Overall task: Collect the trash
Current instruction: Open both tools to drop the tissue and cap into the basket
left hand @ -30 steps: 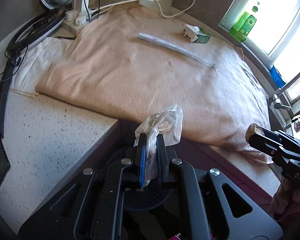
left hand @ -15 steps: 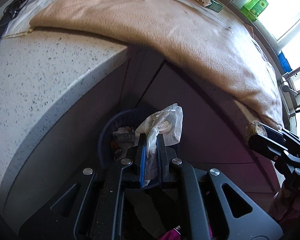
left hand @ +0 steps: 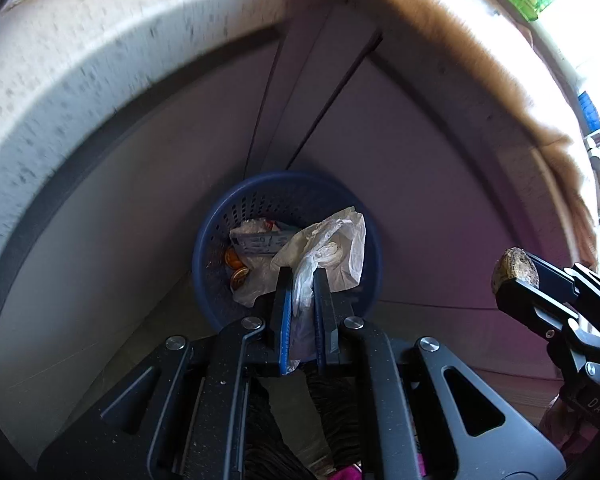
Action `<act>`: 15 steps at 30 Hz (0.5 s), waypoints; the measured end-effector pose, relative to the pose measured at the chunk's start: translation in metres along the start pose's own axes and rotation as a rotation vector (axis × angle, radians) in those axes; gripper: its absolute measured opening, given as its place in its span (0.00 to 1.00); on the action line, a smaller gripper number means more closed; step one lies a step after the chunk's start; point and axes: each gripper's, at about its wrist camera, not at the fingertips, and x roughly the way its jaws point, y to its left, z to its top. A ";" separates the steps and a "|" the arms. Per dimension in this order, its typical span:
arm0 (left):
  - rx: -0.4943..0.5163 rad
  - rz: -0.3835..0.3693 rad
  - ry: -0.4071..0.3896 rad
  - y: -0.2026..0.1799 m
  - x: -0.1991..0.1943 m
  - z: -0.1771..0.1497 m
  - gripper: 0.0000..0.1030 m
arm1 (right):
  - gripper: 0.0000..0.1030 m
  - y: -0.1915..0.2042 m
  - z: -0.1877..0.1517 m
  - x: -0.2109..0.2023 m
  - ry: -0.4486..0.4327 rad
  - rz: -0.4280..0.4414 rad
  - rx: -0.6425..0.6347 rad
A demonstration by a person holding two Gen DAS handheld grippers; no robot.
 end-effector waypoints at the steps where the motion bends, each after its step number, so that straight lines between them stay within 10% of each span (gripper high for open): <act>1: 0.001 0.004 0.006 0.001 0.004 -0.002 0.07 | 0.30 0.000 -0.002 0.004 0.006 -0.004 0.003; 15: -0.006 0.036 0.074 0.014 0.044 -0.007 0.07 | 0.30 0.005 -0.012 0.050 0.067 -0.045 -0.009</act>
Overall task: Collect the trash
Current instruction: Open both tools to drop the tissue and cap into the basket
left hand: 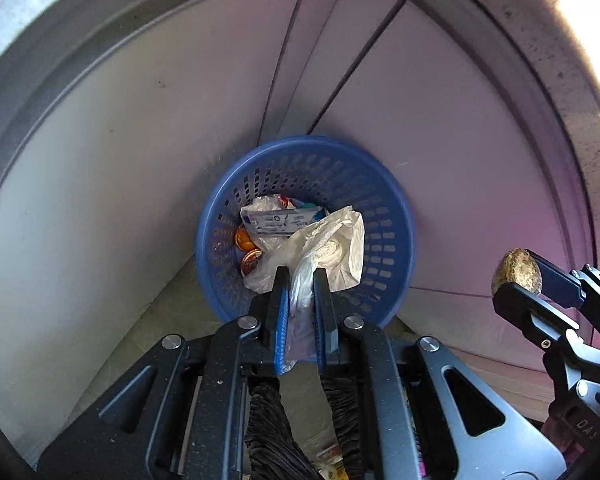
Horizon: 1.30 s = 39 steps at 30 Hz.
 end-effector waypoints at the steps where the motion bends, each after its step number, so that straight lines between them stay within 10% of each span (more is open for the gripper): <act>1: 0.003 0.003 0.002 0.000 0.001 0.000 0.07 | 0.30 0.001 0.000 0.003 0.002 -0.001 -0.005; 9: 0.007 0.016 0.009 0.000 0.007 0.002 0.08 | 0.30 0.009 0.003 0.016 0.011 -0.012 -0.030; 22: 0.012 0.029 -0.002 -0.001 0.005 0.006 0.36 | 0.38 0.007 0.006 0.019 0.020 -0.032 -0.024; 39: 0.014 0.035 -0.044 -0.002 -0.022 0.007 0.36 | 0.43 0.000 0.019 -0.006 -0.006 0.002 -0.014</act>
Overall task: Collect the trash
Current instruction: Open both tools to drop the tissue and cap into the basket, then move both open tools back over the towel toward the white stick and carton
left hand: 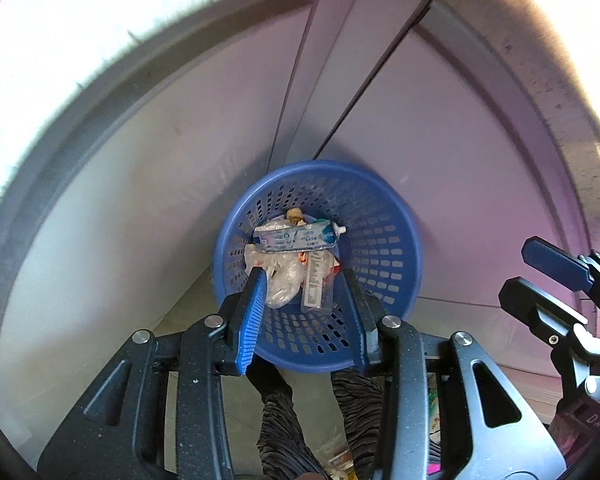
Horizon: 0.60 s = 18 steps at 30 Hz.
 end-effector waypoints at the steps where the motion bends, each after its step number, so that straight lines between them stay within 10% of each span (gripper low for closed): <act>1: -0.001 -0.003 -0.008 0.000 -0.005 0.000 0.36 | 0.43 0.000 0.001 -0.003 -0.003 0.004 0.000; 18: 0.001 -0.026 -0.168 -0.023 -0.106 0.016 0.36 | 0.48 -0.016 0.021 -0.093 -0.129 0.117 -0.051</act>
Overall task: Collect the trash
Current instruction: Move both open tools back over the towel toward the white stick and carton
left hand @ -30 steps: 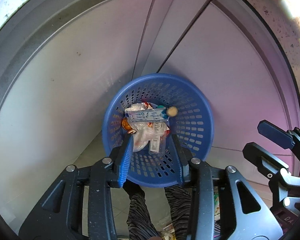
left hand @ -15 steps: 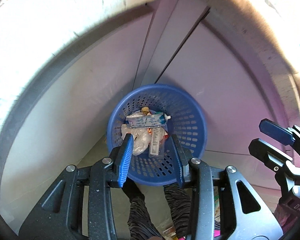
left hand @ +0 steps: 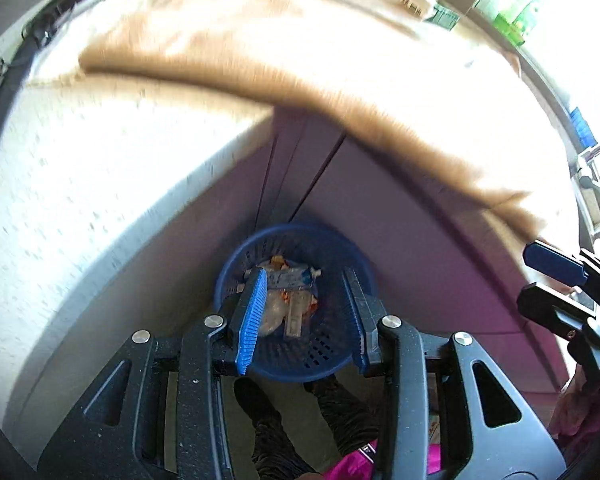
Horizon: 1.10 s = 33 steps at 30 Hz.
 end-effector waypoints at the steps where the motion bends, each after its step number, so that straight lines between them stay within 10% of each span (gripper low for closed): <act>1: -0.001 -0.002 -0.011 -0.003 -0.005 0.003 0.36 | 0.49 -0.001 0.003 -0.007 -0.010 0.004 -0.004; 19: 0.003 -0.039 -0.145 -0.067 -0.021 0.102 0.46 | 0.69 -0.074 0.096 -0.077 -0.176 -0.056 -0.041; 33: -0.033 -0.071 -0.126 -0.101 0.009 0.163 0.46 | 0.74 -0.156 0.196 -0.060 -0.140 -0.100 0.043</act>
